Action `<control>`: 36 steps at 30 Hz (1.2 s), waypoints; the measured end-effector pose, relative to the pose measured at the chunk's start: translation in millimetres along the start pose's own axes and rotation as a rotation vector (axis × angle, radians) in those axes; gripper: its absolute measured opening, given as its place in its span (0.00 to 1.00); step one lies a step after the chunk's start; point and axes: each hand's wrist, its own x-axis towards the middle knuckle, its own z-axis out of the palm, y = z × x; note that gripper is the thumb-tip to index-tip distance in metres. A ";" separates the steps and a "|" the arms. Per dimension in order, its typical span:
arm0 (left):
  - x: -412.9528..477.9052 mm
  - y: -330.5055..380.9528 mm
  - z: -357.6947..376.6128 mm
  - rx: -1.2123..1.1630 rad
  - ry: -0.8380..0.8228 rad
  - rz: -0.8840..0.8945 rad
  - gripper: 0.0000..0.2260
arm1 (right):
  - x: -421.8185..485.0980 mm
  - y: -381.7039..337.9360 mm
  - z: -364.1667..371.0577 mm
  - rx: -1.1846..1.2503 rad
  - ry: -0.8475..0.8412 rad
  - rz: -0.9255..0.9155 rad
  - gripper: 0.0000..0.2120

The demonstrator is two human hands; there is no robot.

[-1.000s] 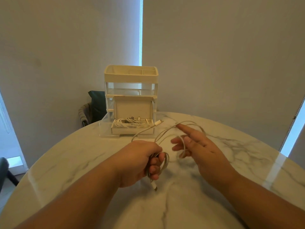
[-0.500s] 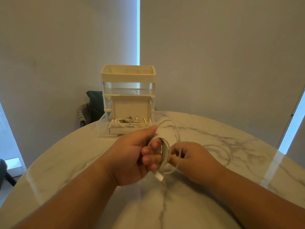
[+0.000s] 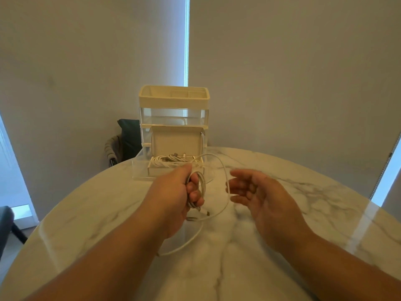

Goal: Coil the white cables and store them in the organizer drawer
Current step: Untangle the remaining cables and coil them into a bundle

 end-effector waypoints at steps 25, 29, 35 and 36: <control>-12.2 11.2 4.0 -0.504 -0.331 -0.036 0.12 | -15.6 -7.7 18.0 -0.659 -0.262 0.045 0.10; -9.6 9.3 2.4 -0.477 -0.227 0.001 0.12 | -16.1 -6.2 18.4 -0.706 -0.282 0.060 0.10; -4.5 4.1 2.9 -0.445 -0.078 0.020 0.11 | -17.6 2.0 20.5 -0.615 -0.261 0.154 0.09; -3.7 4.2 2.8 -0.447 -0.048 0.016 0.10 | -18.3 3.0 20.5 -0.570 -0.249 0.184 0.09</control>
